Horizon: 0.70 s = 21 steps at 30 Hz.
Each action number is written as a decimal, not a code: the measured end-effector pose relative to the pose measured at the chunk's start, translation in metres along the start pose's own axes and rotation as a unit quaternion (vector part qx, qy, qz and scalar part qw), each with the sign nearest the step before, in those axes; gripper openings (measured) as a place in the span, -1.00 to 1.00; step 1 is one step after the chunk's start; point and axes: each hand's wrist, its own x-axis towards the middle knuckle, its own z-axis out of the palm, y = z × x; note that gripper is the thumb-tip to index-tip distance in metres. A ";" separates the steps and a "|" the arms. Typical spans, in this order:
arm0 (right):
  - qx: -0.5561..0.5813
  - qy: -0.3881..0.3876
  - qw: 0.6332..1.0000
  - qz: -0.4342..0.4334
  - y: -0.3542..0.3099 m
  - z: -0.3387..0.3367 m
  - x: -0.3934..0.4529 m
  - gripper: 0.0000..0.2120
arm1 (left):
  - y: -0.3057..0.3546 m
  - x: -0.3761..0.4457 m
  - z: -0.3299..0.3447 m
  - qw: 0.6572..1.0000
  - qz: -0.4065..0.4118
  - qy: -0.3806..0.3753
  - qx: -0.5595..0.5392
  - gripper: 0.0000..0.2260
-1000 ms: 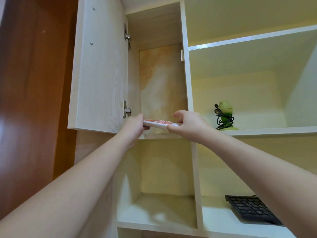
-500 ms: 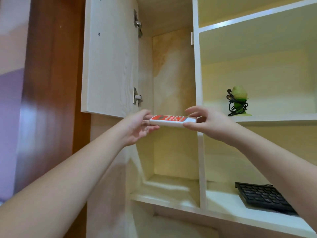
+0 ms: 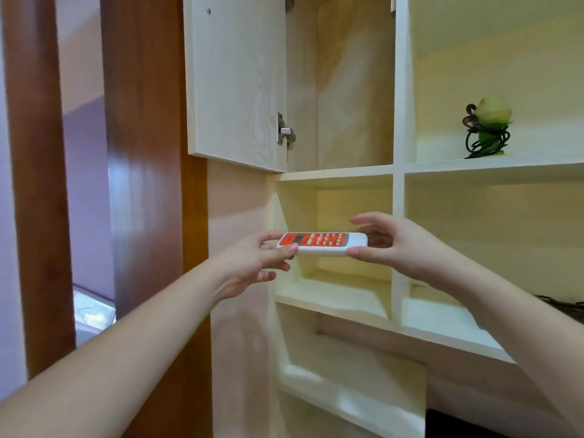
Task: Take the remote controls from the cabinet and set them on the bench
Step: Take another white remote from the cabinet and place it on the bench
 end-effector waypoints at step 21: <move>0.206 -0.118 0.967 0.094 -0.039 0.138 -0.142 -0.54 | -0.088 -0.225 -0.026 0.987 -0.038 0.141 0.063 -0.53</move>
